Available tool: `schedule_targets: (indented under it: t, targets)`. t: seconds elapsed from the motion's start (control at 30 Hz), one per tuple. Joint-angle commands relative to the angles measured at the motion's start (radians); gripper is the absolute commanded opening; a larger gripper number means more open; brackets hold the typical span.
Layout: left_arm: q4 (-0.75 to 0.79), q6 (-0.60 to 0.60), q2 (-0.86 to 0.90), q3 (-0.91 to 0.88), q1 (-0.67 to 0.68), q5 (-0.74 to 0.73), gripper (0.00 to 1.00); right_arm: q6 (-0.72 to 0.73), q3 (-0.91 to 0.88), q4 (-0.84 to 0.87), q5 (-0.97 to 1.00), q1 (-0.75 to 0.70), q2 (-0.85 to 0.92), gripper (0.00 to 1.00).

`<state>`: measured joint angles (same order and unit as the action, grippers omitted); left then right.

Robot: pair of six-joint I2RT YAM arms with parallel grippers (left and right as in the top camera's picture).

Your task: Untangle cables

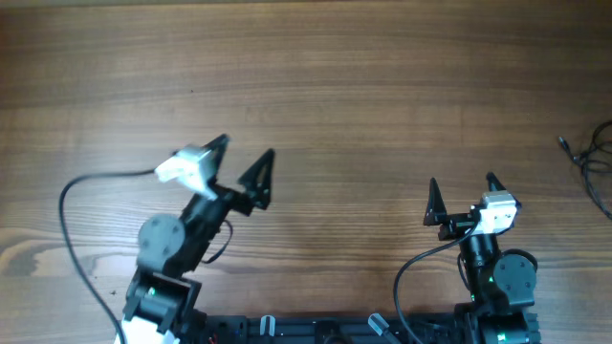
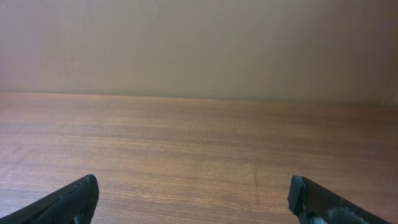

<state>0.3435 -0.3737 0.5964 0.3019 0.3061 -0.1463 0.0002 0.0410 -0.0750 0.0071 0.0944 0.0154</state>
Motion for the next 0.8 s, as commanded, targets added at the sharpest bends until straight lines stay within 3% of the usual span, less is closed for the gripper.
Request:
schedule_targets:
  t: [0.0,0.2,0.53,0.77]
  targets:
    - [0.051,-0.029,-0.109,-0.089,-0.103,-0.002,1.00,0.014,0.000,0.002,-0.008,-0.002,-0.012,1.00]
    - [0.055,-0.028,-0.305,-0.161,-0.226,-0.002,0.99,0.015,0.000,0.002,-0.008,-0.002,-0.012,1.00]
    - [0.041,-0.028,-0.492,-0.295,-0.317,0.001,1.00,0.015,0.000,0.002,-0.008,-0.002,-0.012,1.00]
    - [-0.153,-0.027,-0.571,-0.296,-0.330,0.078,1.00,0.015,0.000,0.002,-0.008,-0.002,-0.012,1.00]
